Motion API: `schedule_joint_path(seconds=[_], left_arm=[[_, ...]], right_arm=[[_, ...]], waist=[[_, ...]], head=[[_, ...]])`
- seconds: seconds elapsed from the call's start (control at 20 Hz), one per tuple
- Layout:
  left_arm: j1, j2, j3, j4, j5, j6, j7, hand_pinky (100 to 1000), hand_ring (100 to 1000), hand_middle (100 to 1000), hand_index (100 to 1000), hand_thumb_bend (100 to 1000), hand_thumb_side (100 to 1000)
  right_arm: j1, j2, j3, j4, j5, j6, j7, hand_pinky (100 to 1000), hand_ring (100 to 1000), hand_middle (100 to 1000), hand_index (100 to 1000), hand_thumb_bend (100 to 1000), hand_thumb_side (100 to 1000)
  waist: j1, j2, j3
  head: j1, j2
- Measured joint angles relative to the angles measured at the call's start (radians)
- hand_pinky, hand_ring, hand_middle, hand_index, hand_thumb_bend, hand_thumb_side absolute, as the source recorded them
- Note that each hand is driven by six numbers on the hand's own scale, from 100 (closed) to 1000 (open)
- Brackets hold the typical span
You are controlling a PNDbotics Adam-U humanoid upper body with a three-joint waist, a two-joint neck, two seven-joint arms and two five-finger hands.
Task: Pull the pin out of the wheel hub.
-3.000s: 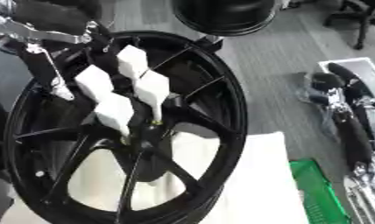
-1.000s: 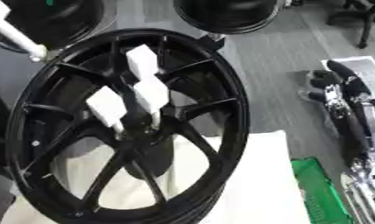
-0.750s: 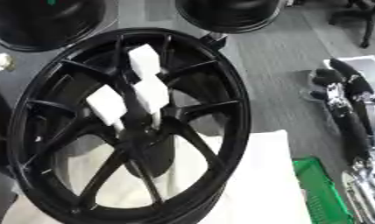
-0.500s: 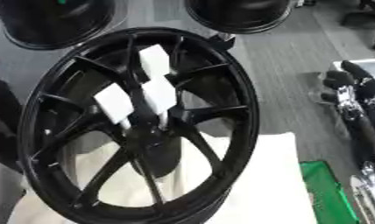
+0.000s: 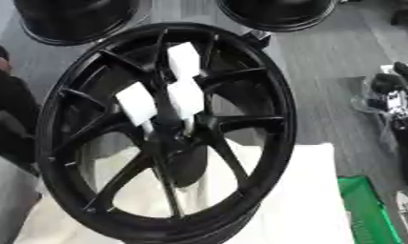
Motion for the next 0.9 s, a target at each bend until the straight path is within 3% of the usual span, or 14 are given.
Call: schedule_joint_path(seconds=[0.2, 0.25, 0.35, 0.45, 0.55, 0.9], left_arm=[[0.027, -0.023, 0.001, -0.002, -0.011, -0.001, -0.013, 766, 770, 726, 766, 383, 100], [0.030, -0.025, 0.002, -0.002, -0.011, -0.004, -0.019, 781, 791, 752, 813, 415, 178], [0.034, -0.030, 0.009, -0.002, -0.011, -0.011, -0.029, 803, 810, 773, 853, 493, 424], [0.038, -0.032, 0.016, -0.002, -0.016, -0.017, -0.034, 806, 813, 775, 858, 535, 551], [0.039, -0.033, 0.021, -0.001, -0.026, -0.019, -0.037, 809, 815, 776, 865, 545, 572], [0.040, -0.033, 0.033, 0.006, -0.041, -0.022, -0.035, 802, 810, 768, 865, 488, 497]], right_arm=[[0.004, 0.000, -0.001, 0.000, 0.000, -0.001, -0.002, 747, 813, 762, 893, 100, 682], [0.006, 0.000, -0.001, 0.000, 0.000, -0.001, -0.002, 747, 813, 762, 893, 100, 683], [0.008, 0.000, -0.002, 0.000, 0.001, -0.001, -0.002, 747, 813, 762, 893, 100, 682], [0.008, 0.000, -0.003, 0.000, 0.001, -0.001, -0.002, 747, 813, 762, 893, 100, 682], [0.008, 0.000, -0.003, 0.000, 0.003, -0.001, -0.002, 747, 813, 762, 893, 100, 682], [0.009, 0.000, -0.003, 0.000, 0.005, 0.000, -0.002, 747, 813, 762, 894, 100, 682]], waist=[[-0.002, -0.002, 0.001], [-0.002, -0.002, 0.002], [-0.003, -0.003, 0.005], [-0.003, -0.003, 0.005], [-0.002, -0.003, 0.005], [-0.002, -0.003, 0.006]], head=[[0.001, 0.000], [0.001, 0.000], [0.001, 0.000], [0.001, 0.000], [0.001, 0.000], [0.001, 0.000]])
